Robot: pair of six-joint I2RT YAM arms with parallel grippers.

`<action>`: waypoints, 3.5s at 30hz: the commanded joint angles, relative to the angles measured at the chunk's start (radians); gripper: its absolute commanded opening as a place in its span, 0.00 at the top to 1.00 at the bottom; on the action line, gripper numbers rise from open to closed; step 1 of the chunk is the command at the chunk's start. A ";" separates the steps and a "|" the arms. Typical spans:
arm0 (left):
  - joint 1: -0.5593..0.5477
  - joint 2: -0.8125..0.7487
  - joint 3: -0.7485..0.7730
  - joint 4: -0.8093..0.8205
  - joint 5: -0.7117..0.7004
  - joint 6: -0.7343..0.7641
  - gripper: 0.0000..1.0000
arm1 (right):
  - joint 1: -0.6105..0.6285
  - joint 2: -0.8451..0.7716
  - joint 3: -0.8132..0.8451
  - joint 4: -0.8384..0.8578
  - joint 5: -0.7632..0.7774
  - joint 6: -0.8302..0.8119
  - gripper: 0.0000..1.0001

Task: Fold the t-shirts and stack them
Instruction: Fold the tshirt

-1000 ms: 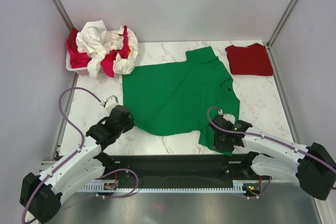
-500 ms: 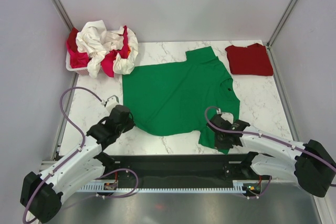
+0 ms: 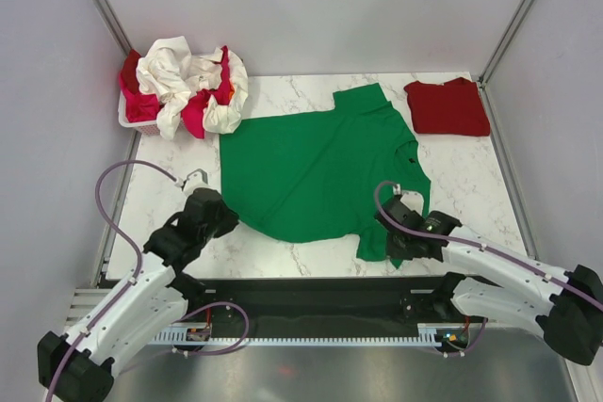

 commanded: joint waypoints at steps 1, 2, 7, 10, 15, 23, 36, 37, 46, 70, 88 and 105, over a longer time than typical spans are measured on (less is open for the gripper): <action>0.016 -0.014 0.075 -0.041 0.039 0.065 0.98 | 0.003 -0.028 0.122 -0.043 0.074 0.005 1.00; 0.022 -0.002 0.086 -0.041 0.039 0.065 0.98 | 0.003 -0.017 0.145 -0.048 0.092 0.002 1.00; 0.091 0.076 0.148 -0.048 0.111 0.119 0.98 | -0.003 0.038 0.298 -0.007 0.140 -0.076 1.00; 0.158 0.153 0.178 -0.041 0.174 0.165 0.98 | -0.050 0.089 0.363 0.041 0.132 -0.135 1.00; 0.225 0.262 0.221 -0.015 0.230 0.223 0.98 | -0.173 0.190 0.441 0.147 0.073 -0.261 1.00; 0.275 0.400 0.333 0.006 0.254 0.289 0.98 | -0.250 0.344 0.591 0.194 0.132 -0.370 1.00; 0.314 0.618 0.454 0.022 0.266 0.326 0.98 | -0.342 0.517 0.736 0.222 0.191 -0.436 1.00; 0.317 0.626 0.461 0.022 0.245 0.328 0.98 | -0.346 0.535 0.740 0.228 0.186 -0.439 1.00; 0.355 0.733 0.539 0.022 0.197 0.342 0.98 | -0.391 0.655 0.829 0.240 0.168 -0.462 1.00; 0.404 1.049 0.826 -0.001 0.231 0.391 0.34 | -0.537 1.081 1.272 0.153 0.181 -0.465 0.12; 0.399 0.546 0.237 0.175 0.360 0.215 0.19 | -0.667 0.497 0.443 0.366 -0.038 -0.371 0.02; 0.399 0.525 0.002 0.431 0.291 0.142 0.30 | -0.771 0.471 0.279 0.452 -0.125 -0.367 0.03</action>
